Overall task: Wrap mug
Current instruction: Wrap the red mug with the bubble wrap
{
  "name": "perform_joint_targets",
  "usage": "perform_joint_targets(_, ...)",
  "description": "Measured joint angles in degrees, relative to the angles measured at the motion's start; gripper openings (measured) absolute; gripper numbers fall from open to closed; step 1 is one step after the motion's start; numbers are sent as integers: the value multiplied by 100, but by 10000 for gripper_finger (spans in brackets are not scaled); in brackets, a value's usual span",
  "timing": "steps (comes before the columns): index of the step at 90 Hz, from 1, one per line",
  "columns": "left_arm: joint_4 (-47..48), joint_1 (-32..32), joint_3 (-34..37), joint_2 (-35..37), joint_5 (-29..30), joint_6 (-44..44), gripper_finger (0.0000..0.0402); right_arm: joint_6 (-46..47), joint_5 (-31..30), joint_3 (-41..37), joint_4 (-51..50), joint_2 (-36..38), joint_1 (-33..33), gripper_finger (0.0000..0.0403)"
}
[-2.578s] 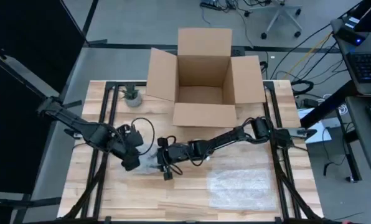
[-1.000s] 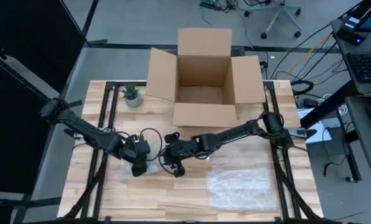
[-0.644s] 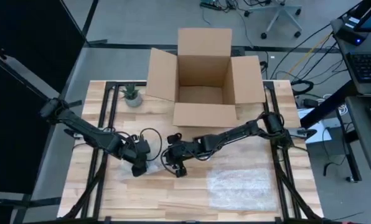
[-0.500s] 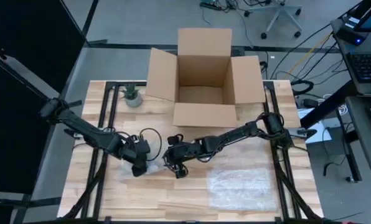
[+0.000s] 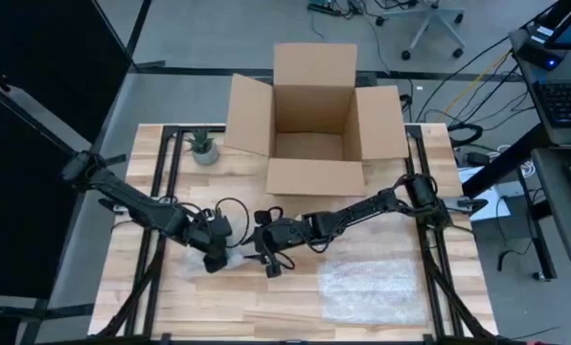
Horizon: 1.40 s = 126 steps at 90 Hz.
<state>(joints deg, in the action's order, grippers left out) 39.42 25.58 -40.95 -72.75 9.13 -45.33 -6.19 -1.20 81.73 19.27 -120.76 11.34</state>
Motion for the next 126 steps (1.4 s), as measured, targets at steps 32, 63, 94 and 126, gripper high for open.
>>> perform_joint_targets(32,-5,-2,0,0,2,75,210,138,132,-2,1940,-615,8,157)
perform_joint_targets(63,-116,-2,0,2,4,81,210,105,106,309,2444,-981,-51,157)
perform_joint_targets(94,-138,-2,-99,-2,-116,75,210,297,105,533,2287,-1444,-80,157)
perform_joint_targets(126,794,5,-975,156,-122,220,210,265,120,544,2143,-1427,-106,157)
